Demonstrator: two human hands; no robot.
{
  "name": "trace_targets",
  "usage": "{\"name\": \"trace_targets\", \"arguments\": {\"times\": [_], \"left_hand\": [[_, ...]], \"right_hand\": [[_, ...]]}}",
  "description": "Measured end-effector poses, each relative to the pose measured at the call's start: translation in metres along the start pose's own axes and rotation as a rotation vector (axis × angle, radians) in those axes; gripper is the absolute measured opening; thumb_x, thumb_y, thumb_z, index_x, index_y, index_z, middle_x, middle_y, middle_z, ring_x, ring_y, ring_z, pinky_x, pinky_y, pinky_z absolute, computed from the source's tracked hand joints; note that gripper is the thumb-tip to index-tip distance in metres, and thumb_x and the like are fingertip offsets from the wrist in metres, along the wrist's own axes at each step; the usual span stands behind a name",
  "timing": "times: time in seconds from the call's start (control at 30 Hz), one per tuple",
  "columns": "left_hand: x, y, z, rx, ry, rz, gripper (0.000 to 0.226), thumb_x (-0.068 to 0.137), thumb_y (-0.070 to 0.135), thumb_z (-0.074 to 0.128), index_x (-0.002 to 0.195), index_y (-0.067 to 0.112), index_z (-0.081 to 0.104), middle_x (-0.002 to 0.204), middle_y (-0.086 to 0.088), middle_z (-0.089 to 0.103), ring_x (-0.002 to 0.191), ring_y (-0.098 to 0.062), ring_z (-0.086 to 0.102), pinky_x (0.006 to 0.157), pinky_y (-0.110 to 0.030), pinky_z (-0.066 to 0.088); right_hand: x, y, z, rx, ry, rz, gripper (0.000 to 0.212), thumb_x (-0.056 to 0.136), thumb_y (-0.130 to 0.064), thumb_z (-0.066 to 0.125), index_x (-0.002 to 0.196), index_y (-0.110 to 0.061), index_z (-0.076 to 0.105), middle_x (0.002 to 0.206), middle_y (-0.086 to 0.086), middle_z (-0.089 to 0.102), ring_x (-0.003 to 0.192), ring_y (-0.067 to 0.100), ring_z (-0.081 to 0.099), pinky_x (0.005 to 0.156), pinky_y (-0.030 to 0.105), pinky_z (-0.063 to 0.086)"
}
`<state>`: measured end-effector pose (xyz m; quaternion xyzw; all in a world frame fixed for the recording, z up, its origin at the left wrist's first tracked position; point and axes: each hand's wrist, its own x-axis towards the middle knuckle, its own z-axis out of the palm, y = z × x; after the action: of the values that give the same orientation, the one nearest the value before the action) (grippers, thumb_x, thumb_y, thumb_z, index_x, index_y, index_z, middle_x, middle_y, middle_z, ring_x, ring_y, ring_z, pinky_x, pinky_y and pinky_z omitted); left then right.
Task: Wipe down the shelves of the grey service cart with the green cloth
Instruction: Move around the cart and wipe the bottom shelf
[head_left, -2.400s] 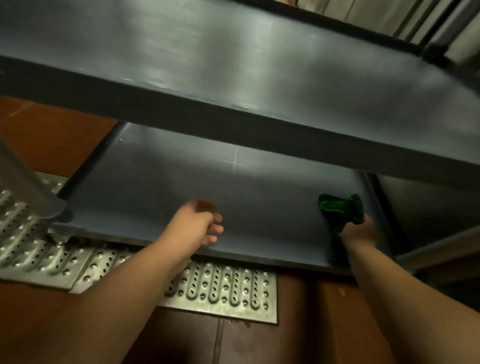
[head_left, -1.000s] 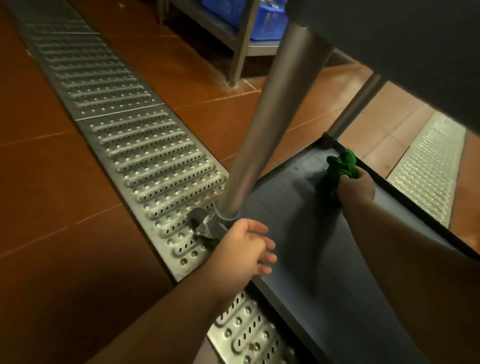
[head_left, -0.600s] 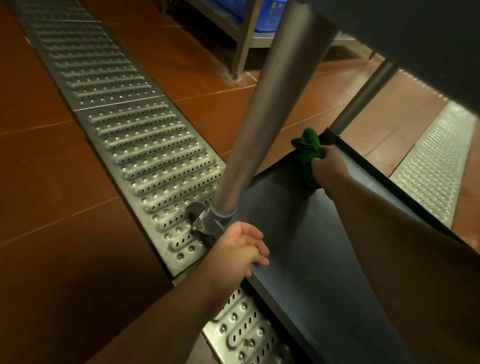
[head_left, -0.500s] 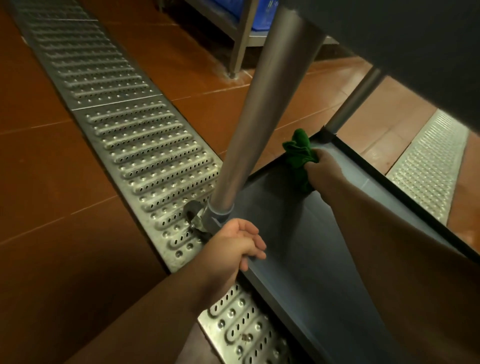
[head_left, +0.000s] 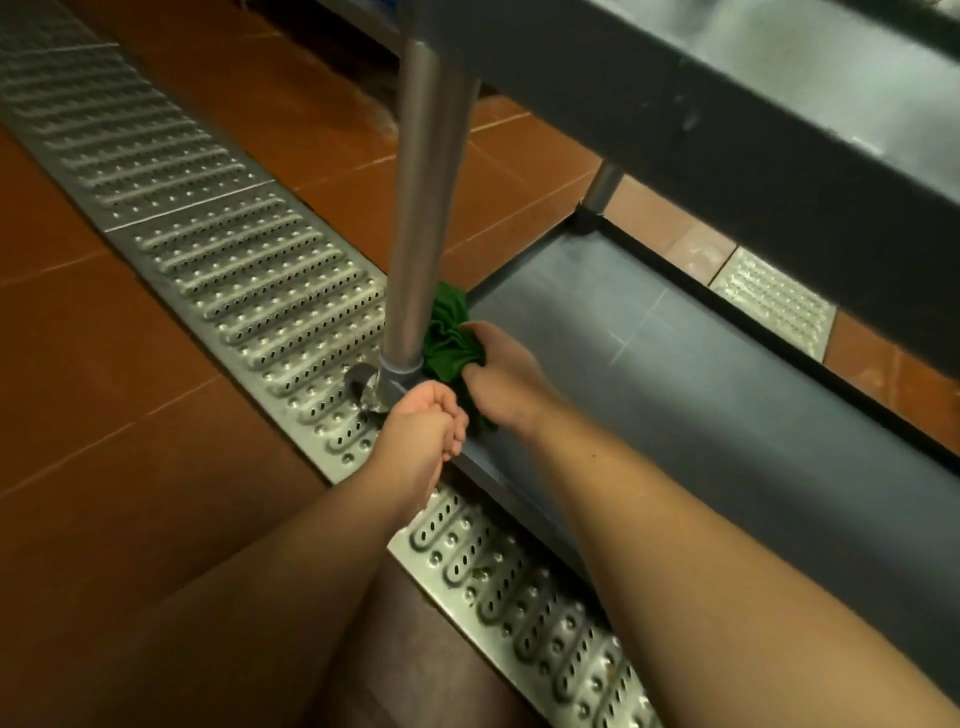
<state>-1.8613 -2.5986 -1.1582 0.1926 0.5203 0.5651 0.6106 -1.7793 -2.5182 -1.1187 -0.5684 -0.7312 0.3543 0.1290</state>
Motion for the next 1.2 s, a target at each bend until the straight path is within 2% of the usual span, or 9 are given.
{"name": "trace_targets", "arguments": {"times": [0.17, 0.3, 0.5, 0.67, 0.8, 0.87, 0.97, 1.07, 1.2], "left_hand": [[-0.005, -0.004, 0.003, 0.063, 0.036, 0.063, 0.037, 0.061, -0.023, 0.020, 0.061, 0.010, 0.037, 0.046, 0.001, 0.038, 0.047, -0.014, 0.031, 0.044, -0.023, 0.021], [-0.007, -0.004, 0.007, 0.154, 0.084, 0.065, 0.034, 0.064, -0.021, 0.028, 0.062, 0.010, 0.042, 0.055, -0.002, 0.046, 0.054, -0.016, 0.039, 0.050, -0.025, 0.030], [-0.016, -0.010, 0.020, 0.400, 0.152, 0.040, 0.030, 0.063, -0.004, 0.043, 0.067, 0.023, 0.054, 0.068, -0.005, 0.050, 0.064, -0.020, 0.046, 0.056, -0.031, 0.035], [-0.049, -0.033, 0.092, 0.405, -0.049, 0.054, 0.027, 0.070, -0.011, 0.041, 0.068, 0.014, 0.050, 0.061, -0.007, 0.046, 0.054, -0.018, 0.040, 0.049, -0.027, 0.032], [-0.073, -0.058, 0.144, 0.485, -0.256, 0.044, 0.029, 0.078, -0.012, 0.039, 0.074, 0.014, 0.050, 0.068, -0.006, 0.055, 0.059, -0.018, 0.051, 0.053, -0.027, 0.037], [-0.083, -0.067, 0.160, 0.501, -0.348, -0.001, 0.030, 0.083, -0.011, 0.038, 0.081, 0.015, 0.052, 0.078, -0.007, 0.060, 0.068, -0.019, 0.059, 0.059, -0.029, 0.043], [-0.092, -0.072, 0.166, 0.512, -0.411, -0.065, 0.031, 0.090, -0.009, 0.035, 0.089, 0.017, 0.054, 0.091, -0.007, 0.065, 0.079, -0.020, 0.064, 0.066, -0.032, 0.050], [-0.093, -0.065, 0.158, 0.532, -0.414, -0.069, 0.032, 0.091, -0.008, 0.034, 0.093, 0.017, 0.054, 0.092, -0.008, 0.064, 0.079, -0.021, 0.064, 0.065, -0.032, 0.050], [-0.086, -0.043, 0.133, 0.523, -0.376, -0.047, 0.029, 0.091, -0.008, 0.033, 0.099, 0.013, 0.053, 0.092, -0.009, 0.064, 0.080, -0.021, 0.064, 0.066, -0.032, 0.050]], "right_hand": [[-0.026, 0.004, -0.003, 0.074, 0.033, 0.036, 0.042, 0.093, -0.014, 0.049, 0.135, -0.021, 0.054, 0.129, 0.003, 0.064, 0.117, 0.021, 0.058, 0.084, 0.022, 0.037], [-0.070, 0.031, -0.009, 0.034, 0.177, 0.097, 0.042, 0.092, -0.011, 0.046, 0.129, -0.028, 0.057, 0.121, 0.003, 0.067, 0.108, 0.024, 0.063, 0.081, 0.025, 0.041], [-0.179, 0.125, -0.064, -0.021, 0.471, 0.434, 0.047, 0.091, -0.007, 0.043, 0.130, -0.030, 0.056, 0.123, 0.005, 0.067, 0.109, 0.031, 0.062, 0.081, 0.029, 0.044], [-0.268, 0.208, -0.114, 0.026, 0.592, 0.732, 0.046, 0.089, -0.005, 0.040, 0.124, -0.028, 0.058, 0.114, 0.009, 0.068, 0.092, 0.031, 0.063, 0.075, 0.034, 0.050], [-0.347, 0.257, -0.146, -0.102, 0.638, 0.949, 0.041, 0.090, -0.002, 0.041, 0.123, -0.022, 0.055, 0.099, 0.012, 0.067, 0.076, 0.031, 0.060, 0.065, 0.038, 0.052], [-0.385, 0.277, -0.157, -0.119, 0.714, 1.064, 0.043, 0.090, -0.006, 0.044, 0.130, -0.020, 0.053, 0.106, 0.016, 0.067, 0.085, 0.038, 0.063, 0.073, 0.042, 0.055], [-0.411, 0.290, -0.154, -0.002, 0.867, 1.155, 0.055, 0.094, -0.014, 0.046, 0.149, -0.017, 0.041, 0.135, 0.017, 0.059, 0.114, 0.042, 0.059, 0.096, 0.045, 0.051], [-0.394, 0.275, -0.139, 0.081, 0.969, 1.078, 0.057, 0.095, -0.021, 0.050, 0.151, -0.019, 0.039, 0.141, 0.013, 0.057, 0.122, 0.038, 0.056, 0.104, 0.043, 0.047], [-0.333, 0.240, -0.121, 0.122, 0.925, 0.991, 0.055, 0.096, -0.030, 0.053, 0.150, -0.022, 0.042, 0.148, 0.004, 0.052, 0.126, 0.030, 0.055, 0.106, 0.039, 0.045]]}}
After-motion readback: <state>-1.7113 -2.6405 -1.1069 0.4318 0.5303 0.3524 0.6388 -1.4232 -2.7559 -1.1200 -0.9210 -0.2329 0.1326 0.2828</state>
